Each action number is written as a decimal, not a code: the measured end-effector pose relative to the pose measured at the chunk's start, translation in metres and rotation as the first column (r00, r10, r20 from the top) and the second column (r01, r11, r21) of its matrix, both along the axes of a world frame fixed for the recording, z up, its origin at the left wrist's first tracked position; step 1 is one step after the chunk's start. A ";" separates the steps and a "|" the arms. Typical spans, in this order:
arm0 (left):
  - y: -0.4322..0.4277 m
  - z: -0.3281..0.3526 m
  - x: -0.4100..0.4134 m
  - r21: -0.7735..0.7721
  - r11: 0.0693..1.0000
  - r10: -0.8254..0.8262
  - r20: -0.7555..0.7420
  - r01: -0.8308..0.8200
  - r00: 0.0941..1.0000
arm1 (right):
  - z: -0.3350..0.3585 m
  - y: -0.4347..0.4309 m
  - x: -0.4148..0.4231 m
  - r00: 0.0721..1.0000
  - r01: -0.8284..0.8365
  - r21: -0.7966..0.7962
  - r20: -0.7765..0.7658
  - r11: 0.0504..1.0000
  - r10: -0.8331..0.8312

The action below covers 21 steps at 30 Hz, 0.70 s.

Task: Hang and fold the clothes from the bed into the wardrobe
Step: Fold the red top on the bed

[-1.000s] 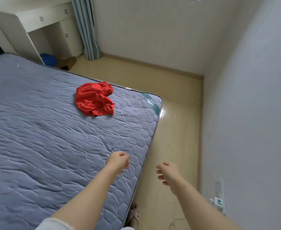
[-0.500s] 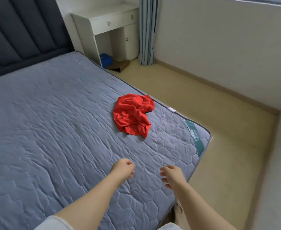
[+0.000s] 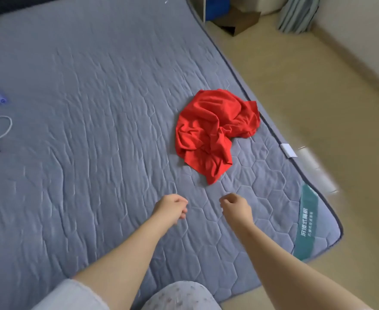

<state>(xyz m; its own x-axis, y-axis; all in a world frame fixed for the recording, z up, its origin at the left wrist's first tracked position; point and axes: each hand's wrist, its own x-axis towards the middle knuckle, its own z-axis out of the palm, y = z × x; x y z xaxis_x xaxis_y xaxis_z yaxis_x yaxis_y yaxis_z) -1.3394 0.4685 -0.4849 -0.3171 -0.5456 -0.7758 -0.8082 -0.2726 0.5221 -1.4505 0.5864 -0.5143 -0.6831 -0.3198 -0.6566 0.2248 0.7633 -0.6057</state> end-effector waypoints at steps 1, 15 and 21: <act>-0.002 -0.016 -0.007 0.004 1.000 0.013 0.002 -0.013 1.000 | -0.014 -0.006 -0.009 0.998 -0.053 0.012 -0.023 0.999 0.053; -0.022 -0.234 -0.035 0.043 0.998 0.035 0.082 -0.038 0.996 | -0.206 -0.082 -0.077 0.736 -0.570 0.310 -0.219 0.761 0.641; -0.034 -0.264 -0.026 0.088 0.988 0.115 0.108 -0.124 0.988 | -0.244 -0.104 -0.091 0.673 -0.656 0.394 -0.081 0.644 0.735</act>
